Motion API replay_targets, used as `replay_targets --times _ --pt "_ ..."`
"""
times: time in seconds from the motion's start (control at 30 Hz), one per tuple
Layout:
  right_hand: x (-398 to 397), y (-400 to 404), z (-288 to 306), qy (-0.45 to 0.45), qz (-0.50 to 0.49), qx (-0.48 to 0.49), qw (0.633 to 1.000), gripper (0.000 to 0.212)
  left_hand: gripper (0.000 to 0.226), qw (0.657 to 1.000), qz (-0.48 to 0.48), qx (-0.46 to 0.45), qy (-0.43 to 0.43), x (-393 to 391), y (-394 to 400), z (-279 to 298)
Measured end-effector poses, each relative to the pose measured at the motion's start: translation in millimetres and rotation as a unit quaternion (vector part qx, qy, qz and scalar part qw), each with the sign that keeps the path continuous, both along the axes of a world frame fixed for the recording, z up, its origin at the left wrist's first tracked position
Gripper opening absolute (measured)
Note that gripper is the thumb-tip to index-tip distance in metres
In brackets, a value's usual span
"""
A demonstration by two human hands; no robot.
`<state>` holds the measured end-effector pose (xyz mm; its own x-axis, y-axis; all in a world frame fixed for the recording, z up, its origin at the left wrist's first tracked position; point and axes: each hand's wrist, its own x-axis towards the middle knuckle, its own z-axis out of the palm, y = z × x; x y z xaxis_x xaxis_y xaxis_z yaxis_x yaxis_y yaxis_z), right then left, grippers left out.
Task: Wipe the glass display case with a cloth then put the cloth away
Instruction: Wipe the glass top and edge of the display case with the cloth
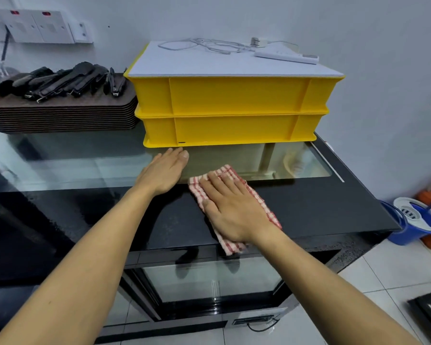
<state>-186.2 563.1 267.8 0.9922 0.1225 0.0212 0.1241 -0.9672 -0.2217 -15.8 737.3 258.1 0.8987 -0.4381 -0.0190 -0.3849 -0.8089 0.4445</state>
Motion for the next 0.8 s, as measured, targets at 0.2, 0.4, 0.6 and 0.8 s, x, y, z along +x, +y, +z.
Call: replay_targets --times 0.2,0.4,0.6,0.8 --pt "-39 -130 -1 0.010 -0.136 -0.040 0.990 0.077 0.066 0.998 -0.024 0.056 -0.031 -11 -5 4" --pt "14 -90 -2 0.008 -0.226 -0.023 0.974 0.074 0.067 0.997 -0.019 0.066 -0.039 -12 -7 4" --pt "-27 -7 -6 -0.002 -0.016 0.002 1.000 0.084 0.062 0.996 -0.033 0.069 -0.039 -12 -1 2" --pt "19 -131 1 0.001 -0.230 -0.020 0.973 0.067 0.061 0.994 -0.041 0.087 -0.051 -13 0 2"
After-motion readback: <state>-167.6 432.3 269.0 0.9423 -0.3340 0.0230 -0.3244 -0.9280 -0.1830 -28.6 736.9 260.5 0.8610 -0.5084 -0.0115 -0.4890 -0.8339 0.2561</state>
